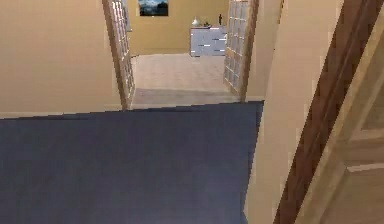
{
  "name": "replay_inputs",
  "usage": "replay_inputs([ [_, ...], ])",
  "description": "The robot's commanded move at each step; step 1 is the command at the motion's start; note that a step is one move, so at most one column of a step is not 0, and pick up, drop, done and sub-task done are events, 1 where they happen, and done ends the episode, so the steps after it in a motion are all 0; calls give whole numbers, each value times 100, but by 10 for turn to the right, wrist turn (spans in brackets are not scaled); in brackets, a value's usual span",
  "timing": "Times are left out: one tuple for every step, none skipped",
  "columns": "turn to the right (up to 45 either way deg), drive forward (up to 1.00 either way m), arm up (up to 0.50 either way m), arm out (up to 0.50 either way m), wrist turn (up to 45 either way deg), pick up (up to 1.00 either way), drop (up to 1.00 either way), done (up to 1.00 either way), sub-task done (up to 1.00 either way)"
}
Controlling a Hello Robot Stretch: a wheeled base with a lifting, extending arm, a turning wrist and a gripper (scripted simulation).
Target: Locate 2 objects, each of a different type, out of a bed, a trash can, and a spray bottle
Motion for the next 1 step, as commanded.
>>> replay_inputs([
  [450, 0, 0, 0, 0, 0, 0, 0, 0],
])
